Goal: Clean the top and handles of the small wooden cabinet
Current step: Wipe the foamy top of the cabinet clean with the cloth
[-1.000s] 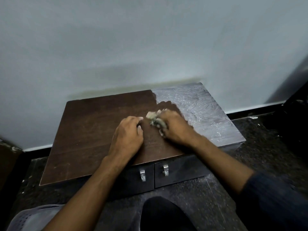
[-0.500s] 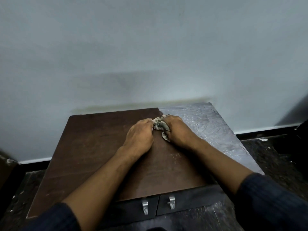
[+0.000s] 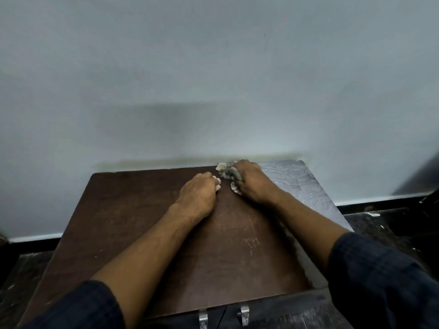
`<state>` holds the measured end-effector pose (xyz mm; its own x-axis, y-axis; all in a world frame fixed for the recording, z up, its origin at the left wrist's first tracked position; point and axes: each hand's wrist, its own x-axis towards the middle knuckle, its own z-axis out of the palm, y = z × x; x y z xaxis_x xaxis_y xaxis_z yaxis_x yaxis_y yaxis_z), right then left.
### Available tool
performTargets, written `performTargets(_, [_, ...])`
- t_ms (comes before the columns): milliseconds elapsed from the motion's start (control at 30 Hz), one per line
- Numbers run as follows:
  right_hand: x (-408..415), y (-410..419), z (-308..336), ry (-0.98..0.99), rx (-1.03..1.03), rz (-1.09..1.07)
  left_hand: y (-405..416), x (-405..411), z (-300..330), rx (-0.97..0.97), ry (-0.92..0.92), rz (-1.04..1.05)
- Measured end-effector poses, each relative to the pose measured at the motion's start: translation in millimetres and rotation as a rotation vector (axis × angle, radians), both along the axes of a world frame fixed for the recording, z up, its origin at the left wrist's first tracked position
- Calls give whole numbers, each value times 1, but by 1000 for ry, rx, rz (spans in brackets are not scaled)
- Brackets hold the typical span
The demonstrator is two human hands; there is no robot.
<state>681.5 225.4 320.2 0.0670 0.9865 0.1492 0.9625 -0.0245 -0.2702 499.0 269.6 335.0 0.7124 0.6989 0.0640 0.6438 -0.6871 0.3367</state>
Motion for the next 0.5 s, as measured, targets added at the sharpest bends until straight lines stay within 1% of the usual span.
performTargets(133, [-2,23,-2,-80,-92,-223,6,-1,1,-62,-18,-4])
performTargets(200, [-13,20,-1,-99,-99,-229,9,2,5,-94,13,23])
performTargets(300, [-32,-1,5,-12,-48,-204,10,4,22,-160,110,16])
performTargets(367, [-52,-26,8,50,-5,-110,6,-7,28,-147,52,19])
performTargets(433, [-73,-59,2,107,43,67,-5,-28,25,-55,-129,68])
performTargets(500, [-77,-85,-2,141,13,242,-23,-57,19,4,-274,93])
